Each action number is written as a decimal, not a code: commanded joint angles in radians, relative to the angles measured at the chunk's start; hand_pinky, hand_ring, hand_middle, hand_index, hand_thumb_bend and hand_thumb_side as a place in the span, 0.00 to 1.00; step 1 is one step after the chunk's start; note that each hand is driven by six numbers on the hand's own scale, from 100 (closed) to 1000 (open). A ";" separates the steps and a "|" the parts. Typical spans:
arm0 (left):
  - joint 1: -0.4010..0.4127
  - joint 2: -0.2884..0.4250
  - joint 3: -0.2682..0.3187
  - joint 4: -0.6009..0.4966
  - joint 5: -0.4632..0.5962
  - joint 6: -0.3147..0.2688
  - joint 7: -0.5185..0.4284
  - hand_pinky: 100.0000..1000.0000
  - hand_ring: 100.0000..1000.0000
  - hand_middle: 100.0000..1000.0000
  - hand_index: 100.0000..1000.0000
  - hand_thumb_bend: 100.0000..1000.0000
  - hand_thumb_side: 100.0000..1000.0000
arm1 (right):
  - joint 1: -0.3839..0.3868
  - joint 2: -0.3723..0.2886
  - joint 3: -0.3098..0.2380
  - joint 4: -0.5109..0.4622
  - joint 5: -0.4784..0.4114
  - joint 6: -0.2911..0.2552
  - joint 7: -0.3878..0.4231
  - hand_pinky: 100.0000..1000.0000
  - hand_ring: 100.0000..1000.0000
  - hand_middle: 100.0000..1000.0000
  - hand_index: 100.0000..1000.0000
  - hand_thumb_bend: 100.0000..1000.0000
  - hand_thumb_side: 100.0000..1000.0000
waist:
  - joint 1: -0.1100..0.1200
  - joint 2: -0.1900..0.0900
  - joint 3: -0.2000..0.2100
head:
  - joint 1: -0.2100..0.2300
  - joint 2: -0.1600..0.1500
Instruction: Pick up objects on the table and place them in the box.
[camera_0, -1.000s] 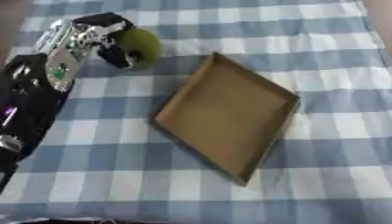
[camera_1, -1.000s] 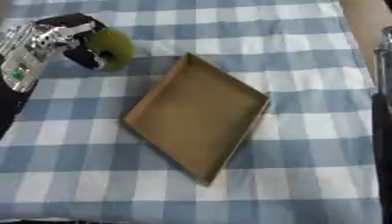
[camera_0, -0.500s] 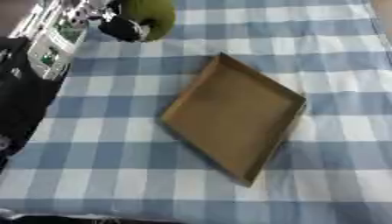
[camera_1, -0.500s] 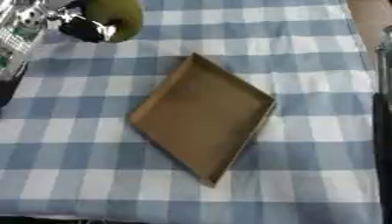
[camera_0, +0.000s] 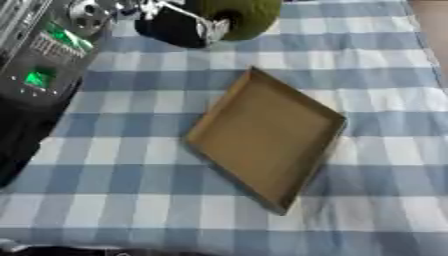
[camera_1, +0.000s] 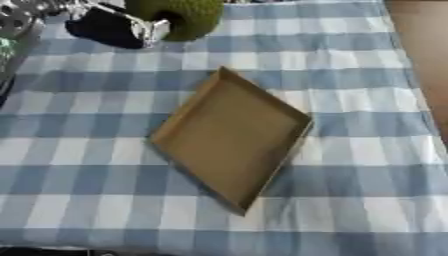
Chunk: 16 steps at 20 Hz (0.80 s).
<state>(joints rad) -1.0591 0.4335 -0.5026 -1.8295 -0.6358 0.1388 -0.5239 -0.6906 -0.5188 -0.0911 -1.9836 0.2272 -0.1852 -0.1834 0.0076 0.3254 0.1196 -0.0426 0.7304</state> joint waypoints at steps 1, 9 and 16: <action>-0.007 -0.015 -0.040 -0.076 0.029 0.004 -0.039 0.46 0.41 0.38 0.57 0.00 0.20 | -0.024 -0.052 0.002 -0.016 0.007 0.015 -0.002 0.87 0.85 0.59 0.81 0.00 0.28 | -0.001 -0.027 0.000 | -0.004 0.008; 0.039 -0.076 -0.109 -0.042 0.011 0.024 -0.082 0.46 0.42 0.38 0.57 0.00 0.19 | -0.026 -0.058 0.007 -0.016 0.006 0.019 0.002 0.87 0.85 0.59 0.81 0.00 0.29 | 0.002 -0.025 0.002 | -0.014 0.010; 0.071 -0.124 -0.139 0.094 -0.079 -0.012 -0.039 0.46 0.42 0.39 0.58 0.00 0.17 | -0.020 -0.051 0.007 -0.016 0.002 0.013 0.002 0.87 0.86 0.59 0.81 0.00 0.30 | 0.003 -0.023 0.000 | -0.014 0.009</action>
<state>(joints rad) -0.9754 0.3151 -0.6457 -1.7459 -0.7001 0.1326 -0.5758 -0.7018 -0.5497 -0.0792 -1.9840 0.2276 -0.1708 -0.1810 0.0107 0.3237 0.1207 -0.0549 0.7381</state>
